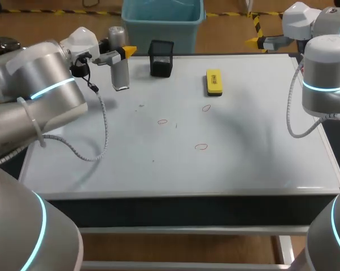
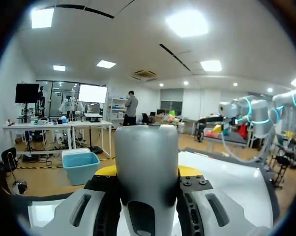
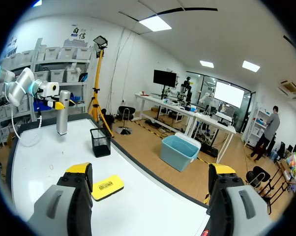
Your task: Pick up the inspection probe, press it on each red-marked spot on the whiteboard one by one, put down the probe, pick up the eraser, and wipe off all the red marks.
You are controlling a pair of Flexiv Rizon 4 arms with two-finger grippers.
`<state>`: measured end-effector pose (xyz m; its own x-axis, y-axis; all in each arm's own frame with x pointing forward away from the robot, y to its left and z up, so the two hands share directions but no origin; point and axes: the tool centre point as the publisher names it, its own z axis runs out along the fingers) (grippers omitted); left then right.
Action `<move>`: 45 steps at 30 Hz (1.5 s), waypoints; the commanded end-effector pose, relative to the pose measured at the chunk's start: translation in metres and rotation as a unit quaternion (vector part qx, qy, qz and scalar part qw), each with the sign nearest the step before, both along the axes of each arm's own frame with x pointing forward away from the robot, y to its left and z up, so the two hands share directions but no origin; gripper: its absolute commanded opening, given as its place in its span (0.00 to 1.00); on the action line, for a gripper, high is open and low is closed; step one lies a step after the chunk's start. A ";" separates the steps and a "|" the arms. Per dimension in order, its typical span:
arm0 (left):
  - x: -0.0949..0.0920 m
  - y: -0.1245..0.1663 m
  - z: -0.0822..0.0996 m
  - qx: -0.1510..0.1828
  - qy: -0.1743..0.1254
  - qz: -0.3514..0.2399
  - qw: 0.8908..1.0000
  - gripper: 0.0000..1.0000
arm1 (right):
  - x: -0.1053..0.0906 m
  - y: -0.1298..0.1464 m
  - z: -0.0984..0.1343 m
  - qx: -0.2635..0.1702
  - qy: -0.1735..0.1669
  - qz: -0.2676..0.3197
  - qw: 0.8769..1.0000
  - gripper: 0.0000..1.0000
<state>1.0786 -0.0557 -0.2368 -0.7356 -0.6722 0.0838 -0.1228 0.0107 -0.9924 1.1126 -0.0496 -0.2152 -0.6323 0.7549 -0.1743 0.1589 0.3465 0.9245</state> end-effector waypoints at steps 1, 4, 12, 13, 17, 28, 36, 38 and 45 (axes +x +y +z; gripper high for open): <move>-0.014 0.013 -0.002 -0.005 -0.010 -0.002 1.000 0.00 | 0.000 0.000 0.000 0.000 0.000 0.000 1.000 1.00; -0.018 0.021 -0.004 -0.005 -0.015 -0.006 1.000 0.00 | 0.000 0.000 0.000 0.000 0.000 0.000 1.000 1.00; -0.022 0.040 -0.008 -0.014 -0.027 -0.011 0.999 0.00 | 0.000 0.000 0.000 0.000 0.000 0.000 1.000 1.00; -0.022 0.044 -0.009 -0.014 -0.026 -0.009 1.000 0.00 | 0.000 0.000 0.000 0.000 0.000 0.000 1.000 1.00; -0.023 0.050 -0.011 -0.013 -0.026 -0.009 1.000 0.00 | 0.000 0.000 0.000 0.000 0.000 0.000 1.000 1.00; -0.020 0.061 -0.012 -0.011 -0.024 -0.012 1.000 0.00 | 0.000 0.000 0.000 0.000 0.000 0.000 1.000 1.00; -0.020 0.061 -0.012 -0.011 -0.024 -0.012 1.000 0.00 | 0.000 0.000 0.000 0.000 0.000 0.000 1.000 1.00; -0.020 0.061 -0.012 -0.011 -0.024 -0.012 1.000 0.00 | 0.011 0.002 0.003 -0.006 0.004 0.048 0.999 1.00; -0.020 0.061 -0.012 -0.011 -0.024 -0.012 1.000 0.00 | 0.013 0.035 0.003 -0.056 0.036 0.189 0.980 1.00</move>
